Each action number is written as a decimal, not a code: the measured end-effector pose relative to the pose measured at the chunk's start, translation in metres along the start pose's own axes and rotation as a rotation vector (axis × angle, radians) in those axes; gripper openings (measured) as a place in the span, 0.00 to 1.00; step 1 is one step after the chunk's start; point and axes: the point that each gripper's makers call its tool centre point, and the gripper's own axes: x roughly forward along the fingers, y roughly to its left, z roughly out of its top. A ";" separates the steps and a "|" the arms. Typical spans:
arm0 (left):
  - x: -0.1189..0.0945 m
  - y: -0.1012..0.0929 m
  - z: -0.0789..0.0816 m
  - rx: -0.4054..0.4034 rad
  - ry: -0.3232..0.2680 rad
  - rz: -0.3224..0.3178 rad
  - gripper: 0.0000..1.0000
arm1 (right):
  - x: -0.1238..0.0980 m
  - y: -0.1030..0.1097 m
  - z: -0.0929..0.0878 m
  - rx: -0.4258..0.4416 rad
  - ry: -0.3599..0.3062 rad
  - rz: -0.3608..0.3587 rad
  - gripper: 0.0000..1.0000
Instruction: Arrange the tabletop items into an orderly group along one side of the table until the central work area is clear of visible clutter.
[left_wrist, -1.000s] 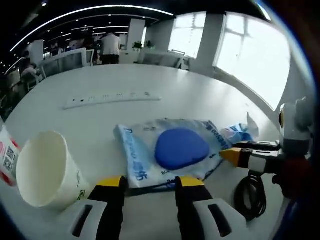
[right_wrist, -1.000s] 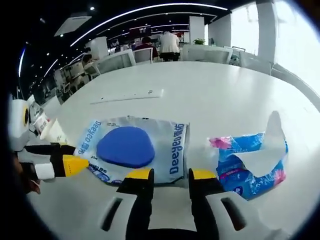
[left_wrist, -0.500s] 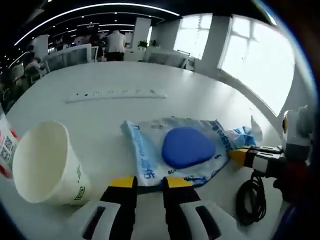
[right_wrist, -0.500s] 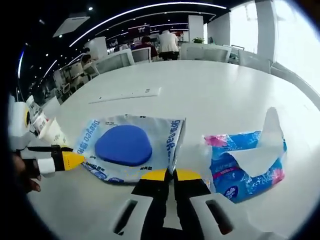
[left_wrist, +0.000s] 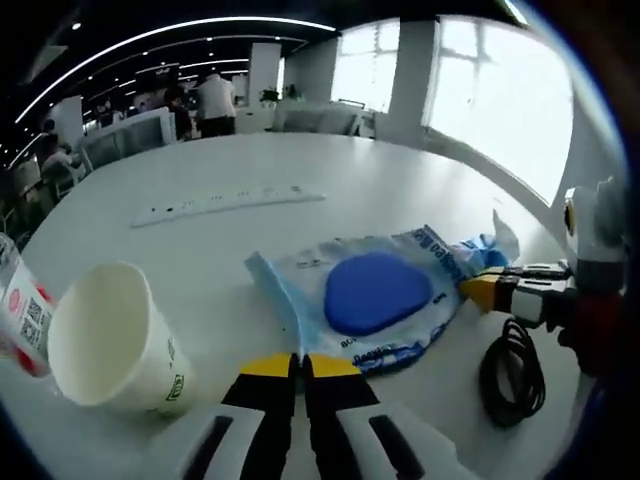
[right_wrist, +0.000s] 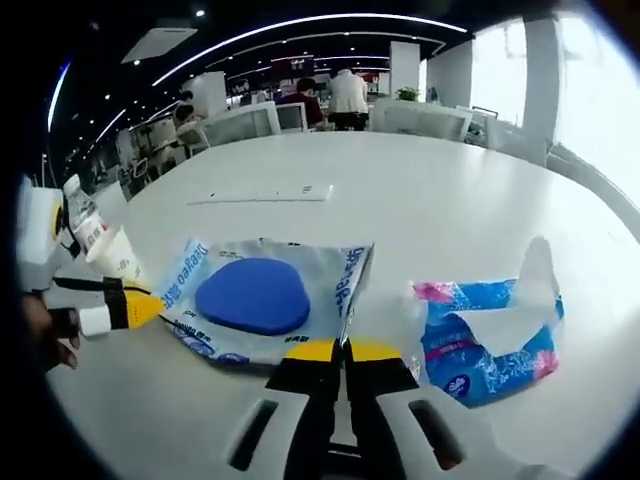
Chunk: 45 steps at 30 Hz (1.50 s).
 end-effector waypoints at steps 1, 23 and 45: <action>-0.001 0.000 0.000 0.001 -0.002 0.000 0.01 | -0.001 0.000 0.001 -0.001 -0.001 0.002 0.00; -0.027 0.001 -0.019 0.016 -0.014 0.025 0.01 | -0.018 0.013 -0.020 -0.061 0.030 0.060 0.00; -0.039 0.002 -0.036 0.036 0.013 0.001 0.21 | -0.038 0.016 -0.014 -0.096 -0.003 0.086 0.09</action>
